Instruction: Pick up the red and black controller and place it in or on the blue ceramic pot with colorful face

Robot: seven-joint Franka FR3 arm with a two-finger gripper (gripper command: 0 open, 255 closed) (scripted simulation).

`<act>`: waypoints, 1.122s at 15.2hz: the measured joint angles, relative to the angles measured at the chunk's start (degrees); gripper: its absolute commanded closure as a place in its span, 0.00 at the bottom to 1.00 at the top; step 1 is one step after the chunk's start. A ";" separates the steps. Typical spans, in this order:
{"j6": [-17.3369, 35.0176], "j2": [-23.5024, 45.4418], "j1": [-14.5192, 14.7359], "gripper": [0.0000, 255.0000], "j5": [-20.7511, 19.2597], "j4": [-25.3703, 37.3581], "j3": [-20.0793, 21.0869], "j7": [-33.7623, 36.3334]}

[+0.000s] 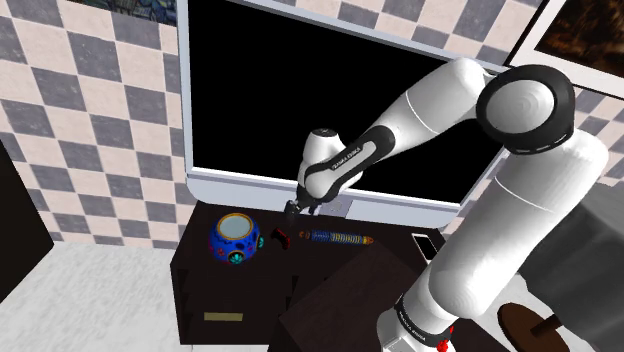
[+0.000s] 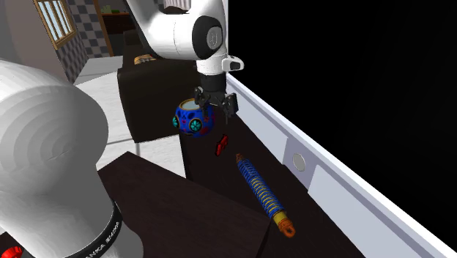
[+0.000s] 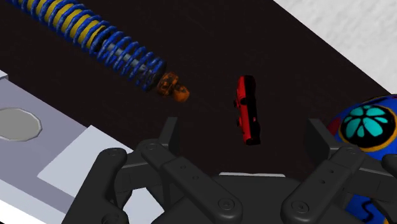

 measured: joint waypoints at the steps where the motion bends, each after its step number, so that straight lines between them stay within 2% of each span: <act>1: 1.31 2.04 0.10 0.00 -0.25 0.69 0.05 0.42; 8: 11.12 20.12 1.44 0.00 -2.25 8.69 -0.64 3.35; 17: 15.98 28.53 1.91 0.00 -2.76 12.26 -1.36 3.92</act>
